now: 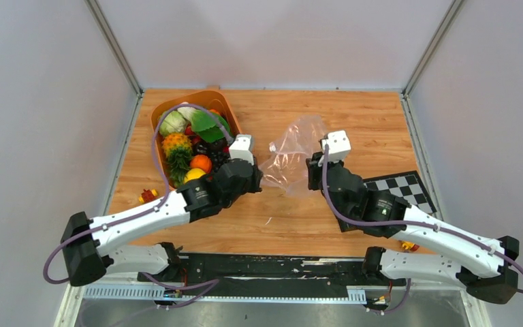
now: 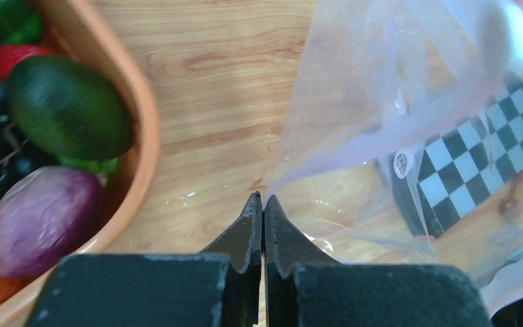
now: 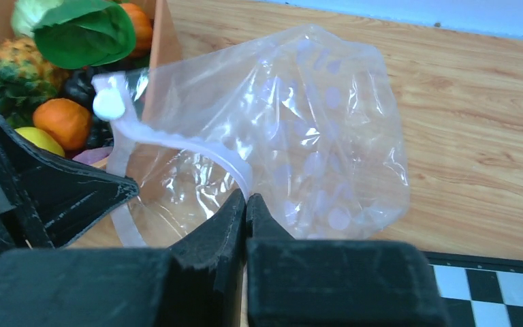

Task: Place the food in the zip-top bag and seal the zipper

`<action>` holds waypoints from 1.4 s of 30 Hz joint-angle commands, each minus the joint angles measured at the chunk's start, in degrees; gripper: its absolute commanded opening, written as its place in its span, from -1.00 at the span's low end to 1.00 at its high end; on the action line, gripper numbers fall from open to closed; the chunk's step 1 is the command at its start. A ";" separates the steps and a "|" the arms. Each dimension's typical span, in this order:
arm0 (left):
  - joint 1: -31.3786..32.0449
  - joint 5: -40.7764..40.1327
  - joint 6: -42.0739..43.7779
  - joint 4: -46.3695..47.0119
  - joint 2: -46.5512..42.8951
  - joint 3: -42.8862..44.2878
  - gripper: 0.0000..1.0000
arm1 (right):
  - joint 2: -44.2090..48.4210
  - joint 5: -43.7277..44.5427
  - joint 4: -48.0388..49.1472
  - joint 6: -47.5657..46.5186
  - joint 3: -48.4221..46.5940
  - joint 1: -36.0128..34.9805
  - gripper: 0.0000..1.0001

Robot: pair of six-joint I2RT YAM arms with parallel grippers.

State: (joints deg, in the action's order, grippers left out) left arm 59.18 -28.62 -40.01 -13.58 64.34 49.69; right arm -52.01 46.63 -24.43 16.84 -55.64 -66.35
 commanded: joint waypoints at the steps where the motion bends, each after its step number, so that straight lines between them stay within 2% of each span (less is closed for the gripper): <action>1: -1.52 4.52 4.82 -3.33 7.34 8.54 -1.00 | -5.16 2.51 -8.82 -0.27 -5.82 1.78 -1.00; 3: -2.39 7.26 5.42 -2.35 10.35 9.96 -0.99 | -6.75 -1.27 -9.04 -1.33 -6.78 4.32 -1.00; 7: -4.35 13.00 6.15 1.31 13.47 10.86 -0.69 | -9.83 -9.78 -8.22 -0.99 -7.96 10.58 -1.00; 11: -7.45 15.49 7.01 0.60 15.61 11.98 -0.20 | -12.03 -17.29 -5.55 -1.33 -7.14 16.51 -1.00; 13: -8.30 17.61 7.45 1.11 15.93 12.23 -0.03 | -12.87 -21.86 -3.74 -1.50 -6.61 18.77 -1.00; 16: -8.38 20.48 8.92 2.68 14.93 12.31 0.32 | -14.56 -24.89 -1.44 -1.20 -6.39 20.36 -1.00; 20: -8.38 20.43 11.51 2.76 12.21 12.59 0.74 | -17.16 -28.69 0.39 -0.50 -6.18 21.97 -1.00; 29: -9.08 16.13 15.02 -0.92 6.97 12.99 0.99 | -19.11 -32.49 3.51 0.77 -5.21 24.17 -1.00; 35: -11.32 11.68 15.79 -2.62 1.07 12.07 1.00 | -20.13 -34.59 5.32 0.98 -4.98 24.48 -1.00; 42: -22.11 9.44 11.53 -3.33 -5.42 9.26 1.00 | -21.02 -35.18 5.71 0.46 -5.89 24.51 -1.00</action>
State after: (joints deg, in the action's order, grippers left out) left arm 42.09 -16.01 -25.91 -17.30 61.87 60.53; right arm -72.69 12.51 -21.63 16.84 -60.73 -42.13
